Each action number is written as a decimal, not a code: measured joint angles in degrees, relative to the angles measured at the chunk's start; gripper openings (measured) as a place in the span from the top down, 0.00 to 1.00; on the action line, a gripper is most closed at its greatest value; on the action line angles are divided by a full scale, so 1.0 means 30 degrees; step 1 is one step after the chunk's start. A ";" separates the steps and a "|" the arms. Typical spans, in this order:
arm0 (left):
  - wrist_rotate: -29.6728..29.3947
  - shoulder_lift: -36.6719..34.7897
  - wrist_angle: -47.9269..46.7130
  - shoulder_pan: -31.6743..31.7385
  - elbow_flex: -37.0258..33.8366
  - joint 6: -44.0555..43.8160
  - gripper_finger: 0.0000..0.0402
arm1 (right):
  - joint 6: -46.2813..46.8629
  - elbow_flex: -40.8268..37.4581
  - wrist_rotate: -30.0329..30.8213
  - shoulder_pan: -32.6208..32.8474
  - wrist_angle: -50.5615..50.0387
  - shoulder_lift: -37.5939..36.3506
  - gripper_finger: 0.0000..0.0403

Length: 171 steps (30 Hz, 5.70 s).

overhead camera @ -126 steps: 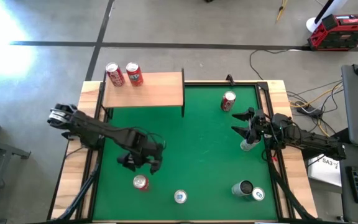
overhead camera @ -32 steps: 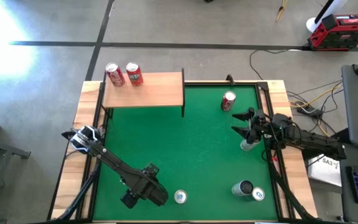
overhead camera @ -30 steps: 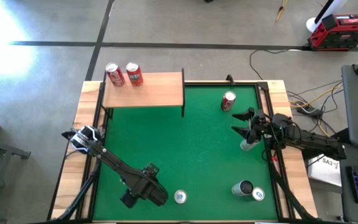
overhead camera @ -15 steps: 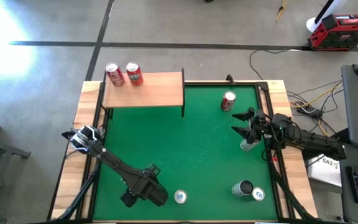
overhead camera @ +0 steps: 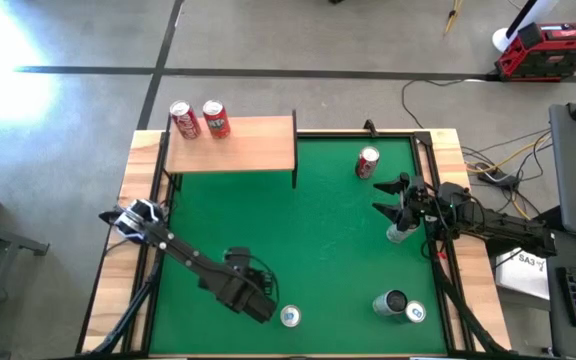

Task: Place canned beverage on shelf
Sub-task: Put the red soda can aligned with the other red soda can on the shelf

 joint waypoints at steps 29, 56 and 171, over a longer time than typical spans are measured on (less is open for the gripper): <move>0.1216 -0.3891 0.4668 0.5330 -0.5340 1.5709 0.30 | 0.0003 0.0003 0.0009 0.0000 -0.0004 0.0000 0.05; 0.2935 -0.4523 0.4337 0.5875 -0.5417 1.2663 0.22 | 0.0000 0.0007 -0.0004 0.0004 -0.0004 -0.0007 0.05; 0.1289 -0.2767 0.3901 0.5465 -0.4379 0.4295 0.27 | 0.0000 0.0000 0.0003 0.0004 -0.0004 -0.0007 0.05</move>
